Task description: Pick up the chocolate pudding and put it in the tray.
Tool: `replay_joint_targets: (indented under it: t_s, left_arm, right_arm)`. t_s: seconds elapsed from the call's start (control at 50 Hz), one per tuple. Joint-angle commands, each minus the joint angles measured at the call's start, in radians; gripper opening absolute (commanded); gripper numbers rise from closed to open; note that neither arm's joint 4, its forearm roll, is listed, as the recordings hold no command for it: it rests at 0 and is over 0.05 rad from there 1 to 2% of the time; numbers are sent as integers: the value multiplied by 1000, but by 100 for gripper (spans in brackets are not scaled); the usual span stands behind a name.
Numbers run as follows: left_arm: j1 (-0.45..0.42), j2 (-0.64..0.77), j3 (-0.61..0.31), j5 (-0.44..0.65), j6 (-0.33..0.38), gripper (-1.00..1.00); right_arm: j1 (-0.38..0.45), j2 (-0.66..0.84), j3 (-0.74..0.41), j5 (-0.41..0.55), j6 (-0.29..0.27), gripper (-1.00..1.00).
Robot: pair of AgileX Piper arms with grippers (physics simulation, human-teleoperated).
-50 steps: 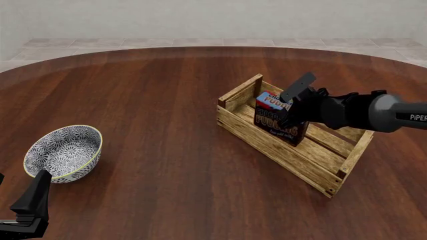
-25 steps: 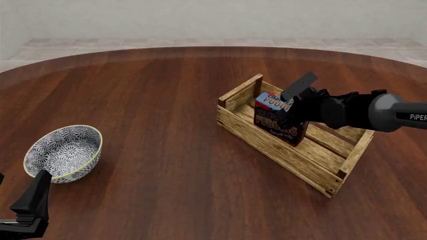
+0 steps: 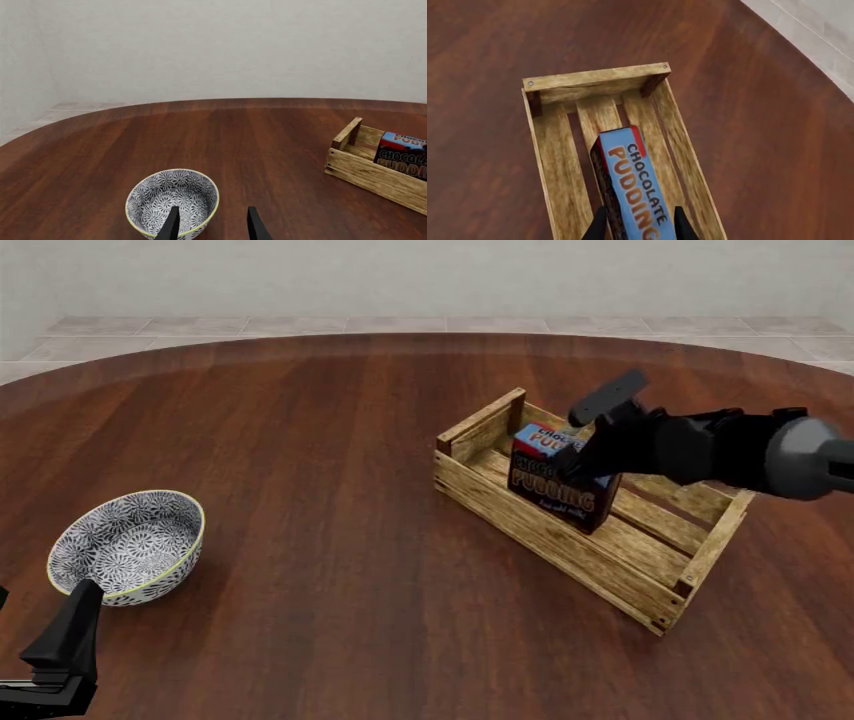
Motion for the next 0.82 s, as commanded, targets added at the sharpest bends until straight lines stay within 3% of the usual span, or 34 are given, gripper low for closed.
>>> replay_joint_targets:
  t_s: [0.02,0.22,0.58,0.82]
  left_arm:
    - [0,0,0,0,0,100]
    - [0,0,0,0,0,100]
    - [0,0,0,0,0,100]
    - [0,0,0,0,0,100]
  right_arm:
    - [-2,-99,-1,64,-17,100]
    - [-20,-203,0,127,-52,100]
    - [-10,-444,-51,291,-65,100]
    - [58,-674,-27,377,-65,100]
